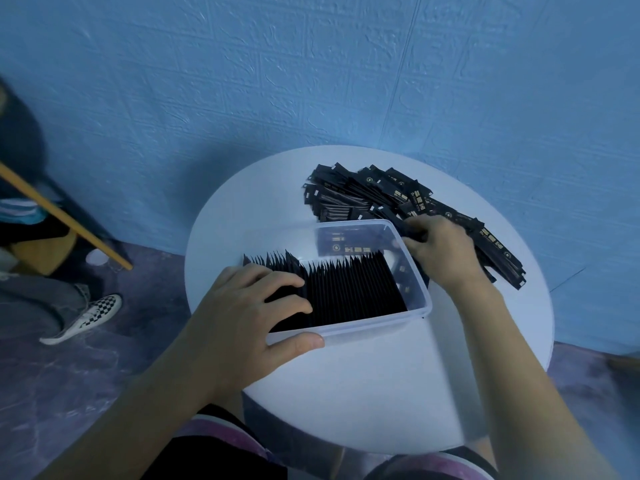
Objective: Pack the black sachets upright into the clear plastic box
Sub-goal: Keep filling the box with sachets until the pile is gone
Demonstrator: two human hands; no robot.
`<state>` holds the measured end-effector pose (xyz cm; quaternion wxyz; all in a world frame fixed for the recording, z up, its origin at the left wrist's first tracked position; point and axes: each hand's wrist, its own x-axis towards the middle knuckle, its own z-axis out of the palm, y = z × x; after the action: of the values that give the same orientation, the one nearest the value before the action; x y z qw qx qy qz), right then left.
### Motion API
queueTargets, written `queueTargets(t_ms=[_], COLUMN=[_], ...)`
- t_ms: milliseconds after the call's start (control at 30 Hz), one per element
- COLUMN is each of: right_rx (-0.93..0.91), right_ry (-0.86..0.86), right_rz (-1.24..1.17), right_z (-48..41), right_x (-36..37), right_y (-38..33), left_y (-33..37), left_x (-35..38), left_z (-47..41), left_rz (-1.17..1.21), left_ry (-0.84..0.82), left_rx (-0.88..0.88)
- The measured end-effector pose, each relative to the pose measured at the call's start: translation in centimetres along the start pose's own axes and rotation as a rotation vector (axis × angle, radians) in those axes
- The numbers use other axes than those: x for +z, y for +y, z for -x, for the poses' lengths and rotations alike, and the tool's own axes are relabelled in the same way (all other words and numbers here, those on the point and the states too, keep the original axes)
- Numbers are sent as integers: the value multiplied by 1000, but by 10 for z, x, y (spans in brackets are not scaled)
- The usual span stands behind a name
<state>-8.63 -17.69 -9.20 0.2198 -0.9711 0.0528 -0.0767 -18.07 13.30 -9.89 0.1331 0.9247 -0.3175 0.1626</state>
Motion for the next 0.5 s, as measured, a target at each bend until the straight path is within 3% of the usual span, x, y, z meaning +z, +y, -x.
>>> queueTargets(t_ms=[500], right_rx=[-52], right_ry=[22], right_rz=[14], right_z=[-8], right_x=[15], right_y=[4], left_y=[0], left_x=[1], left_z=[0], left_rz=[17], left_ry=[11], left_rx=[-6])
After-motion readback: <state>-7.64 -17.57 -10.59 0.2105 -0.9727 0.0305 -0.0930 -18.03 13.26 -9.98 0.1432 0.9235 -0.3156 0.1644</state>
